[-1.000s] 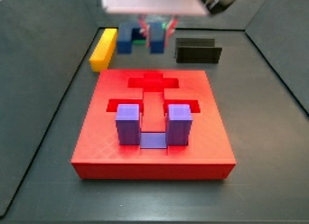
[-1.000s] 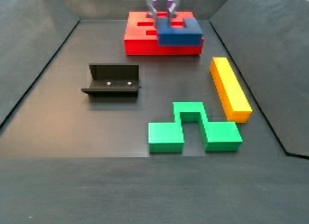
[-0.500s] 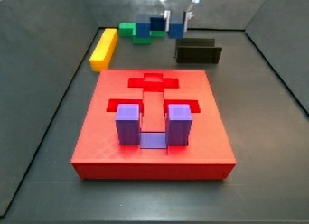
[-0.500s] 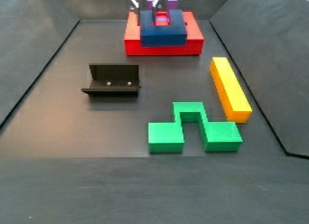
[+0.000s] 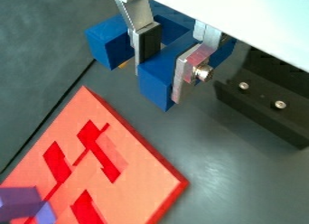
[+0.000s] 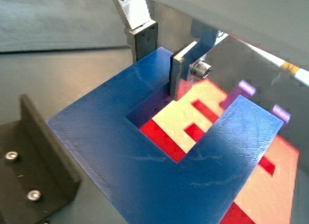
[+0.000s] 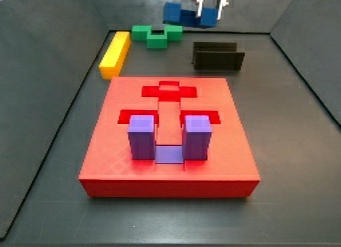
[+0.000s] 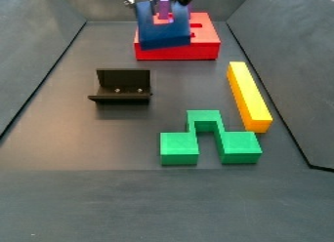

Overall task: Pick up the blue object. Move up. Place the blue object on the fixture. Regrasp the blue object. Move to above the board. Insert the blue object.
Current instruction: Place the blue object on the fixture.

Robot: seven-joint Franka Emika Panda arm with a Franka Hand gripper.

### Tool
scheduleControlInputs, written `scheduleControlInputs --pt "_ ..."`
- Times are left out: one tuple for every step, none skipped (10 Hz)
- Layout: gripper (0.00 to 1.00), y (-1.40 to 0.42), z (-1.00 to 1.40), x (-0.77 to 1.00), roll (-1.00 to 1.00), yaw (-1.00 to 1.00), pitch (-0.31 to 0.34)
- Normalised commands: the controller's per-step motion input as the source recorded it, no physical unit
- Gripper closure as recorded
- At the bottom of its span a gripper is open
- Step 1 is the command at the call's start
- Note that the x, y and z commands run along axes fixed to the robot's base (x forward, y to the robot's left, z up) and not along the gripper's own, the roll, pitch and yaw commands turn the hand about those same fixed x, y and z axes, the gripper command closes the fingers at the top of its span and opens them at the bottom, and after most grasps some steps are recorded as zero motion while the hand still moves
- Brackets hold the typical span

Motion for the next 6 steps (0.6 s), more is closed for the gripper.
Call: scheduleControlInputs --pt "1.00 0.48 0.18 0.39 -0.65 0.11 -0.386" --pt "1.00 0.44 0.21 0.47 -0.67 0.00 -0.523" --pt "1.00 0.41 0.11 0.51 -0.55 0.00 -0.714" --pt "1.00 0.50 0.15 0.57 -0.63 0.00 -0.580" --pt "1.00 0.55 0.03 0.73 -0.51 -0.05 0.000" --pt "1.00 0.50 -0.17 0.81 -0.31 -0.01 0.274"
